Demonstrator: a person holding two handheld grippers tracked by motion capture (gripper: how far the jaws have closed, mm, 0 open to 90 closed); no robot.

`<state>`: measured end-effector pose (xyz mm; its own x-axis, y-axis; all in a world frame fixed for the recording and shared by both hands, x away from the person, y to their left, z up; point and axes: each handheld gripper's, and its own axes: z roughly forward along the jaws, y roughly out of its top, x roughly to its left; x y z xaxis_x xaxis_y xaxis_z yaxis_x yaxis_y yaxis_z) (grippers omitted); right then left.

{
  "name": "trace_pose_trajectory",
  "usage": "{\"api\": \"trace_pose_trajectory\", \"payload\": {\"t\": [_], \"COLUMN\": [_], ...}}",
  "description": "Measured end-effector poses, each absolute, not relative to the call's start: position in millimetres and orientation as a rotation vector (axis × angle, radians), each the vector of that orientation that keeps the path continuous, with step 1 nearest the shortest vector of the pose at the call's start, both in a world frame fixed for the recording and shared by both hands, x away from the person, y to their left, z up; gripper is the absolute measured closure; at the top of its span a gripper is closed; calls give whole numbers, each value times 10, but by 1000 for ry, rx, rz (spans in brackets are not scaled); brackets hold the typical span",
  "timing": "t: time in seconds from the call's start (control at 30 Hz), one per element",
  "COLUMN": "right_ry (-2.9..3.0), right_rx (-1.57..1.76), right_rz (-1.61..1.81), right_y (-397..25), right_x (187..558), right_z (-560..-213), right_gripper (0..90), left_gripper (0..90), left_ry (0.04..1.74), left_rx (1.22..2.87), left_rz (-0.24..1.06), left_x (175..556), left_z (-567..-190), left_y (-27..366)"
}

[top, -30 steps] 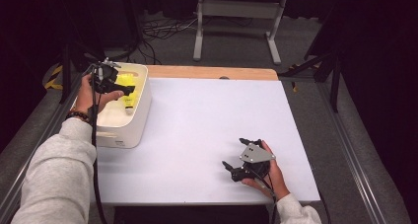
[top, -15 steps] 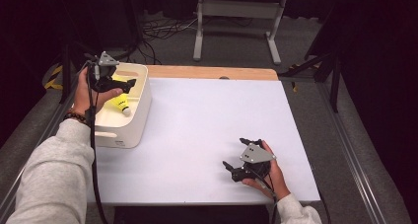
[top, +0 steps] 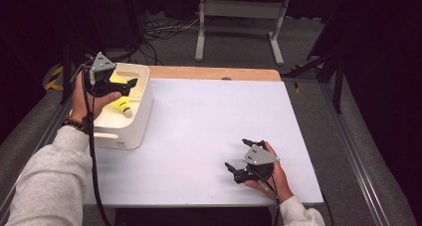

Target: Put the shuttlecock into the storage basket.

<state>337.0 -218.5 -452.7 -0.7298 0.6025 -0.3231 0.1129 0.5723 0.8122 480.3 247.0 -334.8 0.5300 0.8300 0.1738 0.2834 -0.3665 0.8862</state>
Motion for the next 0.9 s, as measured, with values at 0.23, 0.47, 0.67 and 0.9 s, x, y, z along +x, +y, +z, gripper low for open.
{"api": "trace_pose_trajectory", "payload": {"t": [0.23,0.47,0.67,0.9], "right_ry": [2216,2214,2212,2198], "right_rx": [567,567,564,561], "right_rz": [1091,1093,1091,1098], "right_y": [-2179,-2180,-2177,-2185], "right_x": [3361,3360,3359,3349], "right_z": [-4521,-4514,-4511,-4496], "right_gripper": [67,67,67,68], "left_gripper": [131,119,116,115], "left_ry": [877,820,783,757], "left_rx": [1895,1857,1832,1813], "left_rz": [818,812,796,740], "left_x": [4711,4606,4535,4469], "left_z": [-3314,-3274,-3282,-3318], "left_y": [2462,2440,2442,2471]}}
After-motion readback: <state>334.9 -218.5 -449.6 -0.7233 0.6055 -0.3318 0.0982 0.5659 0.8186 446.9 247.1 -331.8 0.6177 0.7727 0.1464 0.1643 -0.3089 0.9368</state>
